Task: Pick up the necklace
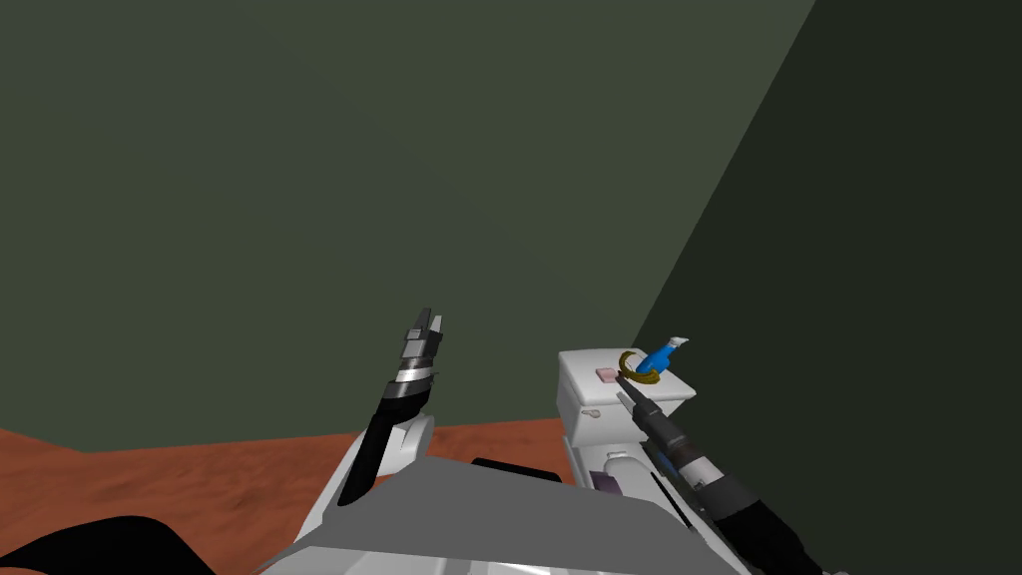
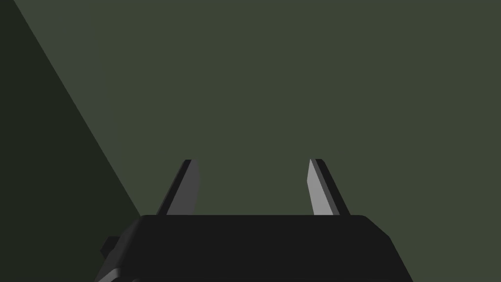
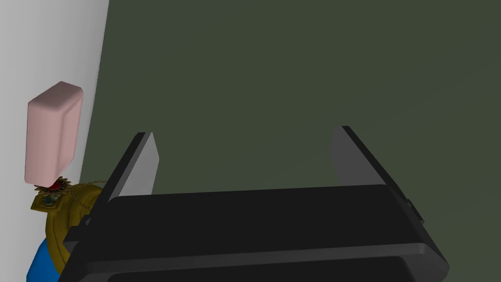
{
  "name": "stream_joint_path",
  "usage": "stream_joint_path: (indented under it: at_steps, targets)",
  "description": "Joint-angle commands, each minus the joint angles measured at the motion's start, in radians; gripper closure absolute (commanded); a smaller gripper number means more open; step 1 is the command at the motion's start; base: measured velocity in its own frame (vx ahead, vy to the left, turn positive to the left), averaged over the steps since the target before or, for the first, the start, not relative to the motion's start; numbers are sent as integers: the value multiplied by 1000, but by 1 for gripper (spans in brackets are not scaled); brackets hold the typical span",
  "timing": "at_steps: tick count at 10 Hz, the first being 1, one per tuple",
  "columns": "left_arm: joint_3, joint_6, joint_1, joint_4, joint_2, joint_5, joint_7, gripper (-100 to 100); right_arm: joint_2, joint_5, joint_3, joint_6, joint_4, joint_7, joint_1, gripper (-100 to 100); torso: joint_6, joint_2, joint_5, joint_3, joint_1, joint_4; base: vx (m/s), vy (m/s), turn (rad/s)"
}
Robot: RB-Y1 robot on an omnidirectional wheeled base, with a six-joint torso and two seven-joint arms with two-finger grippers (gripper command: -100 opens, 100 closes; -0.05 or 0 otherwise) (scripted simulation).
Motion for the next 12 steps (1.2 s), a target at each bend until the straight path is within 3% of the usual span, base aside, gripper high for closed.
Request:
stream_joint_path:
  at_steps: [1,9,12]
  targets:
    - [0,0,0,0,0,0,0,0,-50,8,1,10,31,-3,15,-100,0,0,0,0,0,0,-7,-4,123]
    - [0,0,0,0,0,0,0,0,-279,47,19,39,155,-12,49,-100,0,-1,0,0,0,0,-3,-3,89]
    - [0,0,0,0,0,0,0,0,-345,59,24,45,186,-15,56,-100,0,-1,0,0,1,0,1,1,84]
